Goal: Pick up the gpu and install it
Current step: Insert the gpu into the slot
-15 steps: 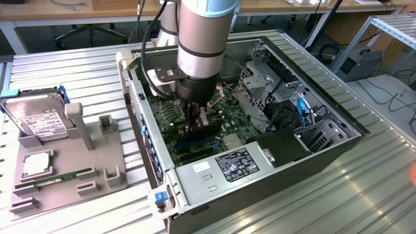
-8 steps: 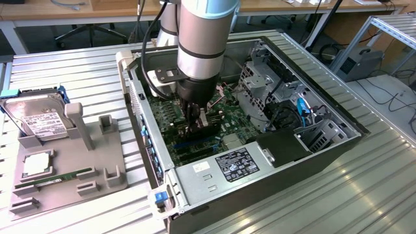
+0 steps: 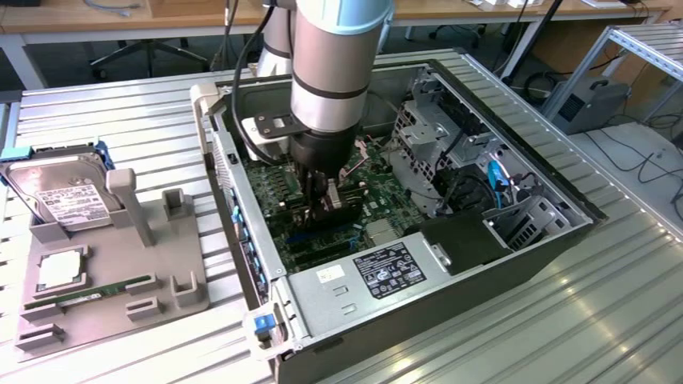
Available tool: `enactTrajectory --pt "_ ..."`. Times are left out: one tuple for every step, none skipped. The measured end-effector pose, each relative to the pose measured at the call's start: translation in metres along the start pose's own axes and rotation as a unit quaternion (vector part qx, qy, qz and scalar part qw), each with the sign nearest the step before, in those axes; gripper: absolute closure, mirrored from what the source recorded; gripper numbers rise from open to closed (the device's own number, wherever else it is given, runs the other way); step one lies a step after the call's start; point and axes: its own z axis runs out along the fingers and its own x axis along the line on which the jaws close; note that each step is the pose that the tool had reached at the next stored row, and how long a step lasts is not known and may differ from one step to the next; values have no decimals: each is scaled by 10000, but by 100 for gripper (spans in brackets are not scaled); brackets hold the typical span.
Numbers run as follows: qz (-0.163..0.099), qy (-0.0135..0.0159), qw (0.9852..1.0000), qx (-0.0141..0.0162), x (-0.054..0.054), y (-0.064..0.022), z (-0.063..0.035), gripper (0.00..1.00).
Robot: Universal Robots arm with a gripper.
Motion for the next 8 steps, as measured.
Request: enactTrajectory --pt "0 1 10000 -1 0 0 -4 66" --pt "0 3 10000 -1 1 0 -20 66" --pt "-1 2 10000 -1 -1 0 -43 66" --pt "-1 1 10000 -1 -5 0 -74 66" --pt "0 1 10000 0 -13 1 -121 66" --pt "0 1 10000 0 -32 1 -205 66" --pt "0 1 10000 0 -45 2 -253 66" --pt "0 2 10000 0 -63 3 -304 66"
